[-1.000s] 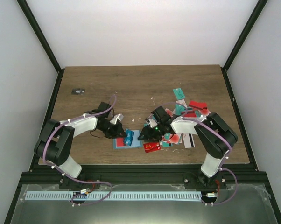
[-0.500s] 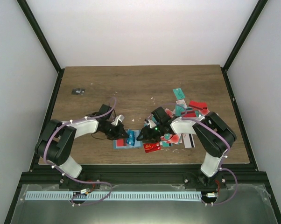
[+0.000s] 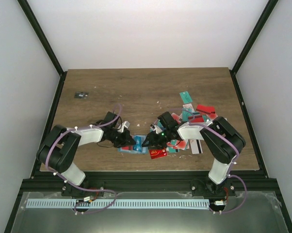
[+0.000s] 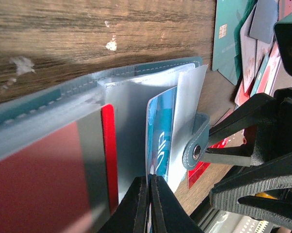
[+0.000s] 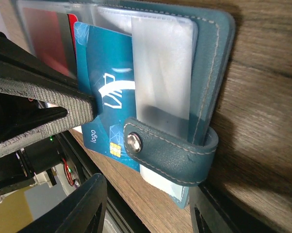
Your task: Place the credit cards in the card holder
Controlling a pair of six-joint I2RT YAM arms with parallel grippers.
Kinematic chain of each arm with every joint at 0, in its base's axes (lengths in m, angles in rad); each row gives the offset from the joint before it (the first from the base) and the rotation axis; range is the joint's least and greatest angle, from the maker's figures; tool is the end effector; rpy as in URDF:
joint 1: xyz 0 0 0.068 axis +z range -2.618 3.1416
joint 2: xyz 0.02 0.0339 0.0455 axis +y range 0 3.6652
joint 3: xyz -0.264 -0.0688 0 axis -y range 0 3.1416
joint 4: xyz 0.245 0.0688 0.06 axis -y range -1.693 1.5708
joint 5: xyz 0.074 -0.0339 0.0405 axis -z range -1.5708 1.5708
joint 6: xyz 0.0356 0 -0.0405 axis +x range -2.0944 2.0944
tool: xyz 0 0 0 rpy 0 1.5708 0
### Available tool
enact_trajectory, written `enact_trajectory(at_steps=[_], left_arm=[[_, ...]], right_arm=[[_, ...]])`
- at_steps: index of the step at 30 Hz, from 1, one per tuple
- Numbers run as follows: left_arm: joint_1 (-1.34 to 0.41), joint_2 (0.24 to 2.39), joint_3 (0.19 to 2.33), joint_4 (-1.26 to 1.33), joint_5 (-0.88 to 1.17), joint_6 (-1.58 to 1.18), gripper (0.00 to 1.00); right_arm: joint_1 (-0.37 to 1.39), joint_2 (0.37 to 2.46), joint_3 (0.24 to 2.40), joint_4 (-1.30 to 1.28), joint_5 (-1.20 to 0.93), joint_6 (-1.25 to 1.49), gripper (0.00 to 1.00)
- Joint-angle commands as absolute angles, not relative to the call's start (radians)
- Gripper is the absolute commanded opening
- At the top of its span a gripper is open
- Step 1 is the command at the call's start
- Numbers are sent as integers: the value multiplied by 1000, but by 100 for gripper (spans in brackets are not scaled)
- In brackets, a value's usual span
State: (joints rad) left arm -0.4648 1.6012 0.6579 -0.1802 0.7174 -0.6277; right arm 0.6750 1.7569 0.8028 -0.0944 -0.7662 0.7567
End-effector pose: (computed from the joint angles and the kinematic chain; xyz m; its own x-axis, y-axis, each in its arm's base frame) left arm 0.2255 -0.1393 0.1234 -1.0000 0.0064 -0.0020 0.0058 0.6794 -0.7338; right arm 0.2260 0.2125 0.1214 -0.9865 -0.1560 0.0498 -0.0592 0.6237 0.7794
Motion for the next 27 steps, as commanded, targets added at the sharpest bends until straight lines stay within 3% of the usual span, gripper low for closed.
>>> enact_trajectory(at_steps=[1,27], left_arm=[[-493,1600,638,-136,653,-677,4],[-508,1591,647,-145,590,-660,4]], right_arm=[[673,1767,814,-58,-802,760,49],[673,1758,814,-80,-796,737,48]])
